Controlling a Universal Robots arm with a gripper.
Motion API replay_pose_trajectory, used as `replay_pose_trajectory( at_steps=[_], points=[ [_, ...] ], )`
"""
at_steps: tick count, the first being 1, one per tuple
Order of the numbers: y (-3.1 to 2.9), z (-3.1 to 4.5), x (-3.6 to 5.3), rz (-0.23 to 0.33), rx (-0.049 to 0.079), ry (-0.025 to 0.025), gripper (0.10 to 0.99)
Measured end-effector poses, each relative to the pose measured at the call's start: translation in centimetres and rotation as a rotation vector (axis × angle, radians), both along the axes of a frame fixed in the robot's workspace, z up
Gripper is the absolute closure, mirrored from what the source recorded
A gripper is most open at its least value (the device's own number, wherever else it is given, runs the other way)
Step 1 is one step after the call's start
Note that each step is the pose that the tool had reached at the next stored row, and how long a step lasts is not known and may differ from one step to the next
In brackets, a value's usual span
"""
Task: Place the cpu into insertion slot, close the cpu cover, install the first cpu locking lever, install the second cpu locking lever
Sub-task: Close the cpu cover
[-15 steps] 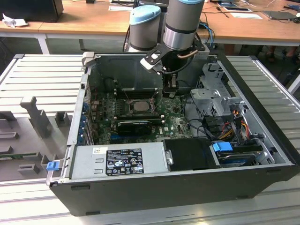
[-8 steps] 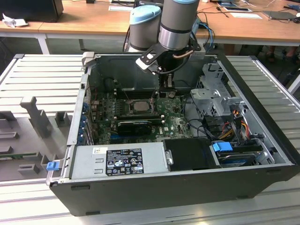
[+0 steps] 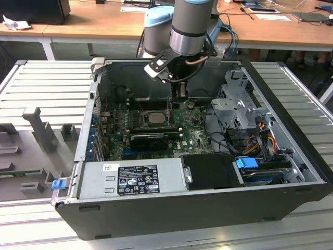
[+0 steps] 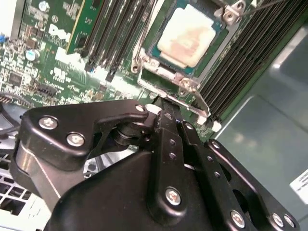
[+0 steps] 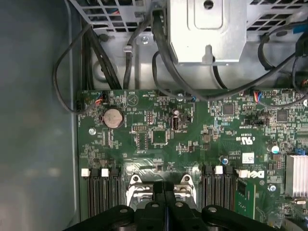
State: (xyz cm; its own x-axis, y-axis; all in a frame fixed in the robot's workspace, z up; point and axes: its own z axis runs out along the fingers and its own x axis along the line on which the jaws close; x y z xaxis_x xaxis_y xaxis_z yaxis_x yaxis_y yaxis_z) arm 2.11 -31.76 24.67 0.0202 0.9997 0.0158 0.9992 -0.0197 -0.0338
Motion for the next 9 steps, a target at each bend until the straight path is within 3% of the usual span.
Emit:
replay_pose_trajectory(
  at_steps=[4, 9],
  points=[
    [0.0, -0.3, -0.88, 0.0, 0.0, 0.0001, 0.98],
    [0.0, -1.37, -1.17, 0.005, 0.0, 0.0, 0.98]
  ],
)
